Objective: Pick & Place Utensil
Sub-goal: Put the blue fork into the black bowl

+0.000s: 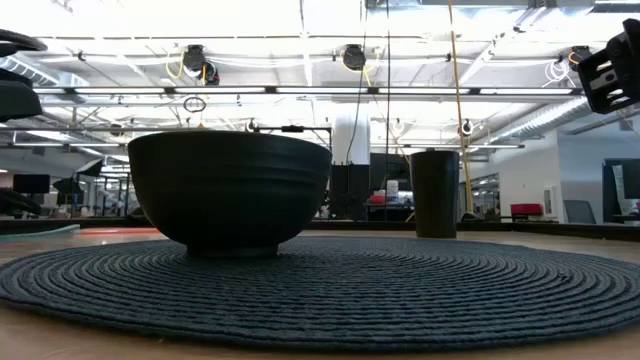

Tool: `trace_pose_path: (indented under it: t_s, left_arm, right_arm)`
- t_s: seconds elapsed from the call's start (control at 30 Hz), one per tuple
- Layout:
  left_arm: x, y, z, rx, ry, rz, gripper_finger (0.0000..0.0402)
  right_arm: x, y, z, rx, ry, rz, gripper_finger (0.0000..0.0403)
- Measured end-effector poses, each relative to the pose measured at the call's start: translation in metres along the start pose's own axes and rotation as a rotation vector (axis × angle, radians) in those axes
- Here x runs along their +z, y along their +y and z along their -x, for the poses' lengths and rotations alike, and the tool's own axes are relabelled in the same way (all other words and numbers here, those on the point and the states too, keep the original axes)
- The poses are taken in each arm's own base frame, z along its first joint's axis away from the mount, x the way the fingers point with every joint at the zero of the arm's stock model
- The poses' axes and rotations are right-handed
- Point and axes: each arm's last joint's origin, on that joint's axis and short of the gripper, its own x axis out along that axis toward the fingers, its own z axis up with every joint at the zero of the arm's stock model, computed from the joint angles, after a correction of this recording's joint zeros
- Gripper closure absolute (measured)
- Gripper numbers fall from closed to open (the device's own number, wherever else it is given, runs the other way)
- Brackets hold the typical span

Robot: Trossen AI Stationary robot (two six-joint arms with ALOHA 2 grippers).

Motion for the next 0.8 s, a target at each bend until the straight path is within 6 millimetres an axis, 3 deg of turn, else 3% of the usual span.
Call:
trace_pose_path:
  t_s: [0.37, 0.6, 0.8]
  left_arm:
    - [0.004, -0.005, 0.011, -0.037, -0.093, -0.011, 0.0402]
    - [0.012, -0.019, 0.049, -0.071, -0.234, -0.058, 0.0402]
    - [0.021, -0.034, 0.083, -0.219, -0.416, -0.109, 0.0402]
  right_arm:
    - [0.0, 0.0, 0.0, 0.0, 0.0, 0.002, 0.0152]
    - [0.0, 0.0, 0.0, 0.0, 0.0, 0.003, 0.0152]
    - [0.0, 0.0, 0.0, 0.0, 0.0, 0.003, 0.0152]
